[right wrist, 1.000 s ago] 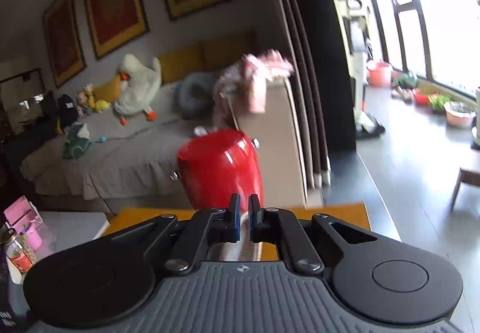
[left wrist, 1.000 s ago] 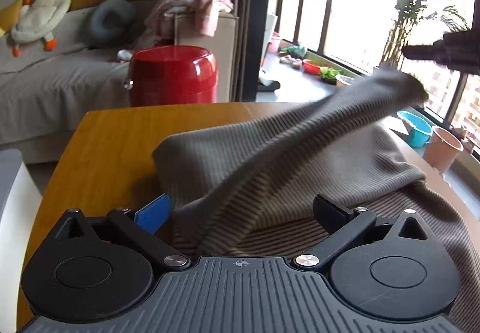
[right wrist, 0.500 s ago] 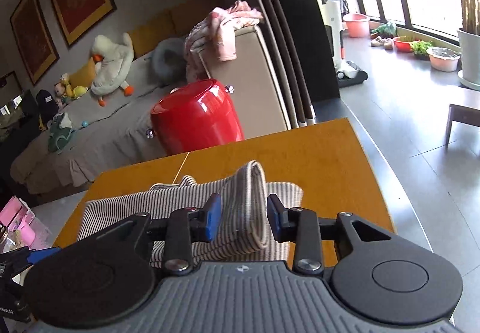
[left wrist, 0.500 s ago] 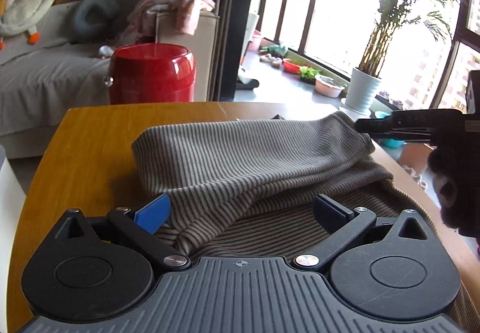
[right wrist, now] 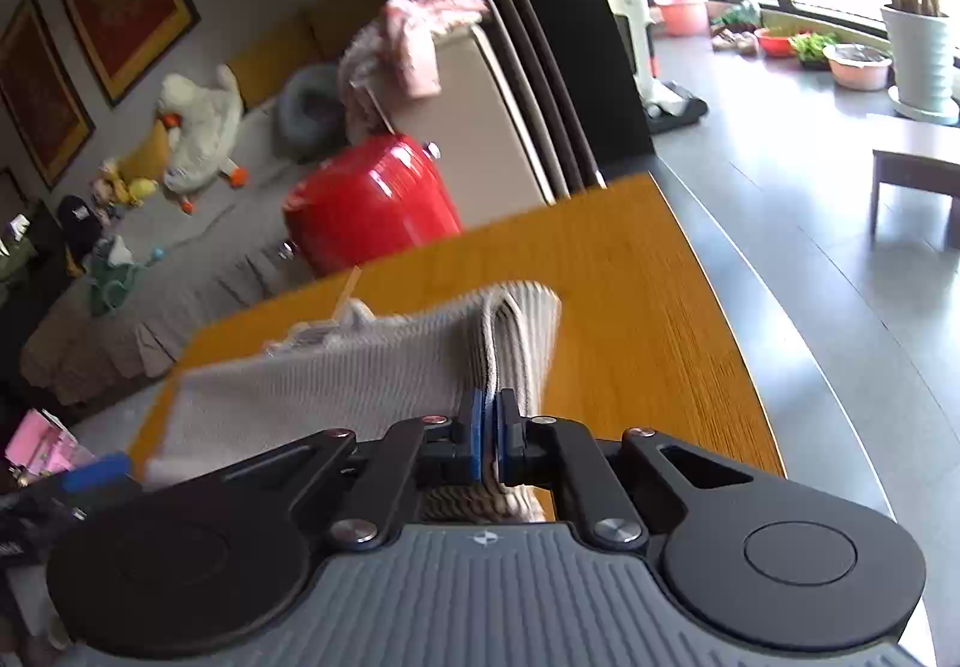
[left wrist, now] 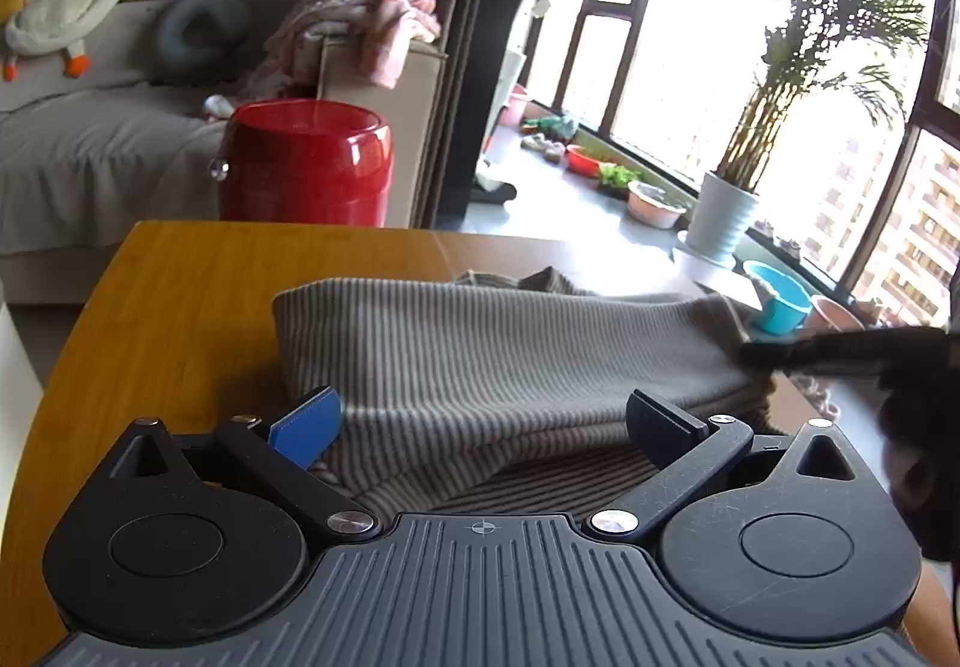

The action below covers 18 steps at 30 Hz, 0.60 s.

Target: Fold clothes

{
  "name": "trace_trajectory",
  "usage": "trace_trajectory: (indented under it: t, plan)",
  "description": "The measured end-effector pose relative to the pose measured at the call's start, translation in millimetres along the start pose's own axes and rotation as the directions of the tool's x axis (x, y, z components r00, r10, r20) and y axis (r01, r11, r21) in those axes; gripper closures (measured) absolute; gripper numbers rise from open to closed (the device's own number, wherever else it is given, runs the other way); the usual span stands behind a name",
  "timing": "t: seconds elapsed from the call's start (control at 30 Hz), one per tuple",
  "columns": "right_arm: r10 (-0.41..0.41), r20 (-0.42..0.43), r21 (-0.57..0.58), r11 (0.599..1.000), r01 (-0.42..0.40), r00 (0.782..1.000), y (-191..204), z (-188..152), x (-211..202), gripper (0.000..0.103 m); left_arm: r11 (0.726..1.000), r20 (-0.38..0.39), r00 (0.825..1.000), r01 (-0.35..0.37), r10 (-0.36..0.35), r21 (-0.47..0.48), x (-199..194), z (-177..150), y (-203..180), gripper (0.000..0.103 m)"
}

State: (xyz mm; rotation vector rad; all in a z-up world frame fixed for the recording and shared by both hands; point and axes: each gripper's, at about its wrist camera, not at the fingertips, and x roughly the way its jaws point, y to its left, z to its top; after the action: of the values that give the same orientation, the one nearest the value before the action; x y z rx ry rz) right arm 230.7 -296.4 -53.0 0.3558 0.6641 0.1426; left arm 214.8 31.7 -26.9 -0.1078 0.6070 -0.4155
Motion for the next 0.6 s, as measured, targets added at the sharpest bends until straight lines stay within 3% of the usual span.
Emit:
trace_trajectory:
  t: [0.07, 0.2, 0.27, 0.37, 0.43, 0.6]
  plan:
    - [-0.038, 0.035, -0.064, 0.997, 0.04, 0.999, 5.8, -8.0, -0.1, 0.091, 1.0, -0.012, 1.0, 0.016, -0.015, 0.019, 9.0, -3.0, -4.4, 0.0]
    - [-0.066, 0.073, -0.133, 0.988, 0.075, 0.995, 22.0, -11.0, -11.4, 0.083, 0.997, -0.036, 0.999, -0.033, 0.036, 0.076, 32.1, -20.1, -5.5, 0.0]
    - [-0.035, 0.094, -0.142, 0.989, 0.048, 0.995, 29.5, -16.1, -21.1, 0.069, 0.995, -0.029, 0.999, -0.042, 0.045, 0.09, 31.3, -21.9, -7.9, 0.0]
    - [0.002, 0.106, -0.181, 0.983, 0.018, 0.994, 41.0, -33.9, -26.2, 0.055, 0.993, -0.033, 0.998, -0.058, 0.061, 0.105, 32.4, -22.6, -10.4, 0.0]
    - [0.006, 0.084, -0.205, 0.979, 0.012, 0.996, 44.3, -44.6, -21.4, 0.041, 0.992, -0.032, 0.997, -0.065, 0.069, 0.108, 31.4, -23.8, -11.1, 0.0]
    - [0.055, 0.053, -0.111, 0.993, -0.049, 0.997, 25.6, -40.8, -17.6, 0.038, 0.992, -0.027, 0.995, -0.096, 0.099, 0.085, 26.6, -27.2, -8.6, 0.0]
